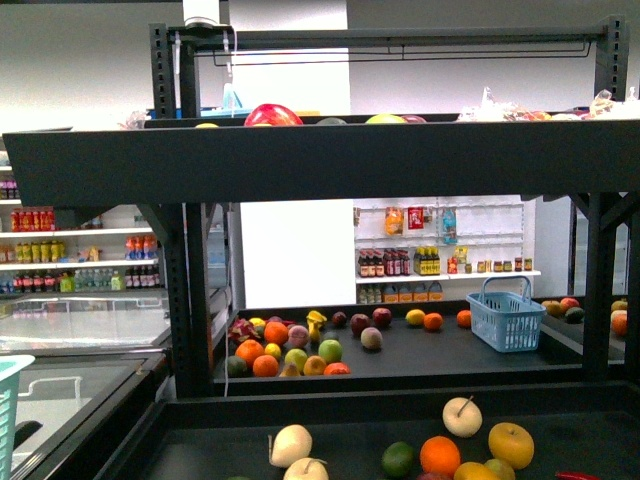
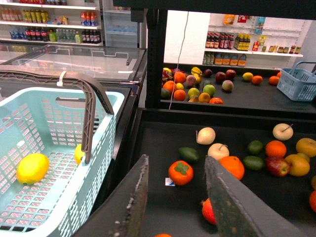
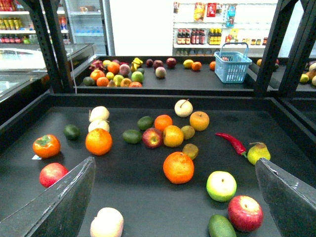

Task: Pick lemon from shelf

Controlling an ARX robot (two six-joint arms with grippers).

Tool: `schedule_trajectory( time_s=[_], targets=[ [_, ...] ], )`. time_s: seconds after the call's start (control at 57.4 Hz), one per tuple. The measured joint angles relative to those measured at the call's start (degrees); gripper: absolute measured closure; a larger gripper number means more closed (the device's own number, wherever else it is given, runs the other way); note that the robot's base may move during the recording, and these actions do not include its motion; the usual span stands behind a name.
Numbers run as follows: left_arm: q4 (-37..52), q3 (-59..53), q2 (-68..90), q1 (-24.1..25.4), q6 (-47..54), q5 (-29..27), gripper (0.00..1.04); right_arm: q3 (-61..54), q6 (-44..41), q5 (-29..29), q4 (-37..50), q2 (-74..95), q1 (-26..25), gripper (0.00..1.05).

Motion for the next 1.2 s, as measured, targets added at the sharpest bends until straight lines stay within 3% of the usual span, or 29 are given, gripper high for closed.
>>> schedule_trajectory(
  time_s=[0.139, 0.226, 0.313, 0.818, 0.888, 0.957, 1.201],
  targets=[
    [1.01, -4.9, -3.28, -2.29, 0.37, -2.12, 1.03, 0.0, 0.0, -0.02, 0.0, 0.0, 0.0, 0.07],
    [1.27, -6.97, -5.2, -6.93, 0.66, -7.82, 1.02, 0.0, 0.0, 0.02, 0.0, 0.0, 0.0, 0.07],
    [1.38, -8.76, -6.86, -8.81, 0.83, -8.0, 1.02, 0.0, 0.0, 0.0, 0.0, 0.0, 0.0, 0.07],
    [0.37, -15.17, -14.93, -8.98, 0.85, -8.68, 1.02, 0.0, 0.0, 0.0, 0.0, -0.04, 0.0, 0.07],
    [-0.59, -15.72, -16.55, -8.98, 0.85, -8.68, 1.02, 0.0, 0.0, -0.02, 0.0, -0.04, 0.0, 0.07],
    [-8.04, -16.39, -23.19, -8.98, 0.85, -8.72, 1.02, 0.0, 0.0, -0.02, 0.0, -0.02, 0.0, 0.07],
    [-8.52, -18.21, -27.04, -8.98, 0.87, -8.72, 1.02, 0.0, 0.0, -0.02, 0.0, -0.04, 0.0, 0.07]
  ],
)
